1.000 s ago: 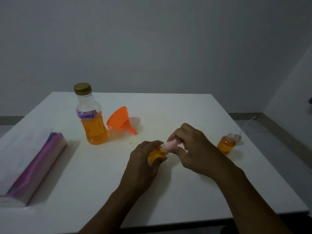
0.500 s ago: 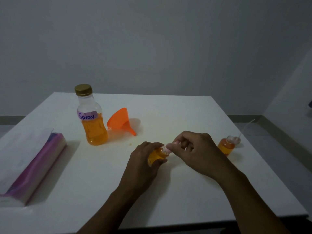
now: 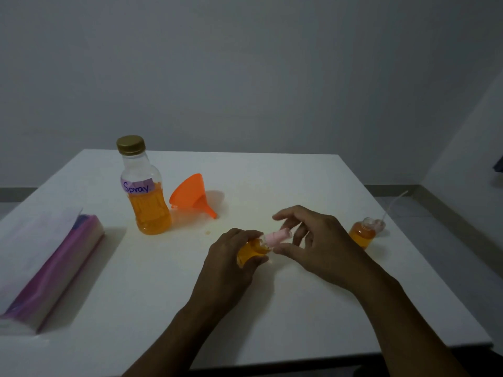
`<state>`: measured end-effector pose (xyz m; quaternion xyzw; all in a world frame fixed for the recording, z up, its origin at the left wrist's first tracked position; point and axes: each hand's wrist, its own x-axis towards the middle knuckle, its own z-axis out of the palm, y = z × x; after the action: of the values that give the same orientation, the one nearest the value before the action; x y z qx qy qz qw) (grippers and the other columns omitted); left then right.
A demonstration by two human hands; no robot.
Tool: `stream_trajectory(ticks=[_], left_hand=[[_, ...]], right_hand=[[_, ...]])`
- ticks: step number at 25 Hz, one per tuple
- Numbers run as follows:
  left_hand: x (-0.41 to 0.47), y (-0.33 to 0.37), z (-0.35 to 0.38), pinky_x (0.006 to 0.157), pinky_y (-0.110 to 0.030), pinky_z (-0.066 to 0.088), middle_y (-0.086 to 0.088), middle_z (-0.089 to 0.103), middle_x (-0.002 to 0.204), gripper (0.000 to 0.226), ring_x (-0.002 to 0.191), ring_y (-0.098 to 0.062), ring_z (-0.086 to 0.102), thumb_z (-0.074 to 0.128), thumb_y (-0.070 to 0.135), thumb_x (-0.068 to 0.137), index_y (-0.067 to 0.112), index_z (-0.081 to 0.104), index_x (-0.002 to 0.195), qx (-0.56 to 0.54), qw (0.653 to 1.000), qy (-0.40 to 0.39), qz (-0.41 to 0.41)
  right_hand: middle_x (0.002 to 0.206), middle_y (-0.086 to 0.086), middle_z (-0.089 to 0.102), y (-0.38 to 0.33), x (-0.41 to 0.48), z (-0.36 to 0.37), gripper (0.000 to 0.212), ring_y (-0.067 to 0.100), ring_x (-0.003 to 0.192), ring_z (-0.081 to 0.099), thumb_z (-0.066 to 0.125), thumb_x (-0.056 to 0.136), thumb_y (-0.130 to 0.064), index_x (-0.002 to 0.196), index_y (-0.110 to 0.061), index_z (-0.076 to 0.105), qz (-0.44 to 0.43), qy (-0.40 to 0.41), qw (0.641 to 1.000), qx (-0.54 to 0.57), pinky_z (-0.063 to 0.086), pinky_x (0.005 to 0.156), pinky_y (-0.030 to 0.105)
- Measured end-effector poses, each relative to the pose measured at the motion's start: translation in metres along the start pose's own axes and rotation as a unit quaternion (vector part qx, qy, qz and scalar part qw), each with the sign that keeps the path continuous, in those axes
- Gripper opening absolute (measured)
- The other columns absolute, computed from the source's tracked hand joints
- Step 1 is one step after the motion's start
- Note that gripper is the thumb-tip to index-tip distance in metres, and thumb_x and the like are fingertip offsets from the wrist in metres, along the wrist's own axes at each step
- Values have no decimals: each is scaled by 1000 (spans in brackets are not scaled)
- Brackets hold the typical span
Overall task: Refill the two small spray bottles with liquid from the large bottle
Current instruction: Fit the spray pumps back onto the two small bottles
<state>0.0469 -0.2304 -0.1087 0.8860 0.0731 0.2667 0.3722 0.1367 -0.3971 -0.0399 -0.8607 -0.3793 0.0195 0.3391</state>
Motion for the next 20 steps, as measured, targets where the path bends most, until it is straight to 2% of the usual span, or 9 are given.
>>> stream_trajectory(ticks=[2,4,6,8,10,13,16,18,20], left_hand=[[0,0,0,86,-17,46,8,65,116,42,98,-8,57,76,34,78,27,64,117,6,1000,3,6],[0,0,-1,86,-19,46,8,65,116,41,99,-8,56,75,35,79,27,63,117,10,1000,-2,21],[-2,1,0,85,-13,41,7,62,117,43,100,-7,53,72,37,80,26,59,120,8,999,-13,44],[-4,3,1,84,-12,40,5,57,118,47,102,-9,49,69,37,82,25,56,125,20,997,-32,70],[-4,4,3,83,-18,45,-1,57,119,46,103,-16,50,68,35,82,22,56,124,60,993,-35,96],[-2,4,2,78,-30,48,-11,60,116,47,101,-26,55,75,29,77,18,59,120,141,981,-4,133],[-5,6,3,73,-33,51,-15,61,114,54,99,-29,56,82,25,71,15,60,119,184,969,23,161],[-6,8,5,70,-33,55,-14,61,115,55,101,-27,56,82,26,71,15,61,121,181,972,23,148],[-5,8,5,71,-30,54,-12,61,115,52,100,-25,56,79,29,75,17,61,122,162,979,12,125]], right_hand=[[91,-22,61,1,0,2,27,-4,78,60,75,86,-32,111,-25,68,-49,4,999,-15,46,63,4],[73,-22,58,0,0,6,19,-1,73,60,70,88,-40,94,-21,69,-50,22,998,-29,46,58,9],[60,-12,53,0,1,9,32,9,59,56,62,91,-47,75,-19,61,-25,20,998,-53,42,52,15],[54,-2,50,-1,2,10,46,12,51,50,52,95,-48,64,-15,54,-7,8,999,-53,40,52,26],[54,6,54,-6,3,11,52,14,50,51,47,99,-46,62,-9,55,23,-7,999,-41,39,53,27],[53,-6,55,-16,6,13,51,9,50,52,43,102,-41,60,-17,61,150,-39,988,9,38,54,20],[46,-6,48,-17,9,8,41,7,41,39,51,97,-36,60,-18,57,293,-73,938,169,32,45,20],[48,-5,48,-18,7,8,38,7,39,38,53,96,-37,65,-16,60,310,-78,927,196,32,42,20],[55,-5,56,-18,5,11,44,8,46,46,51,97,-49,72,-16,66,272,-56,951,136,37,47,21]])
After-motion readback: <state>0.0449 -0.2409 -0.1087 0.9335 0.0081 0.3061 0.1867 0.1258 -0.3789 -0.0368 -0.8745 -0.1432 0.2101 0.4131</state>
